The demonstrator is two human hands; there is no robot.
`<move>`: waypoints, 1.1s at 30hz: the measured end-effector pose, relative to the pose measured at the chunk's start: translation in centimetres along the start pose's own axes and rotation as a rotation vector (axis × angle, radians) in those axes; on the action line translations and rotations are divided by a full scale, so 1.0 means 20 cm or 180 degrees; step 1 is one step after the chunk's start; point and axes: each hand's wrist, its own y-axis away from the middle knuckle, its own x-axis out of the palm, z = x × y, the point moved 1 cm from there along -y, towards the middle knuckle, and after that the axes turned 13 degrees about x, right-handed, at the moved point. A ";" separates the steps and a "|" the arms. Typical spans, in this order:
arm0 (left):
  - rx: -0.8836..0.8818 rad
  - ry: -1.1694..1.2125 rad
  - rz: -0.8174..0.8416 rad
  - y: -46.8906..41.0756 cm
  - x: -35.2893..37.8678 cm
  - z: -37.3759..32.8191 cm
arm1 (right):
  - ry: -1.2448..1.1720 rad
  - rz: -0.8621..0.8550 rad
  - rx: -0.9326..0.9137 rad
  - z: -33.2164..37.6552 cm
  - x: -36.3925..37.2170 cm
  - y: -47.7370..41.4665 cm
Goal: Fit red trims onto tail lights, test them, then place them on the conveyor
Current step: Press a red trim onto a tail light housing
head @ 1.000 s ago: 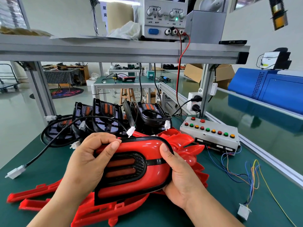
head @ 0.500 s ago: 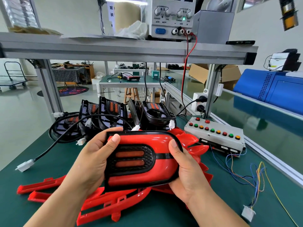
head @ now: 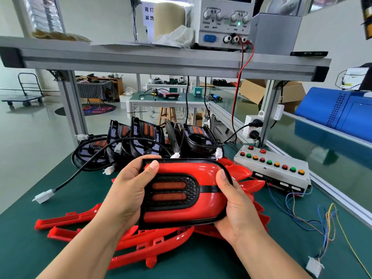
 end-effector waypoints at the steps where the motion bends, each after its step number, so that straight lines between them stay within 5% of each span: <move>1: 0.0011 0.0007 0.0002 0.00 0.00 0.00 | -0.0002 -0.0020 -0.0021 0.00 0.00 0.00; 18: 0.0013 -0.0065 0.0434 0.02 -0.03 0.00 | 0.0812 0.0164 0.0170 0.12 0.02 0.02; 33: 0.0316 -0.0086 -0.0110 -0.02 -0.06 -0.03 | 0.0733 -0.0098 -0.0042 0.09 0.15 -0.04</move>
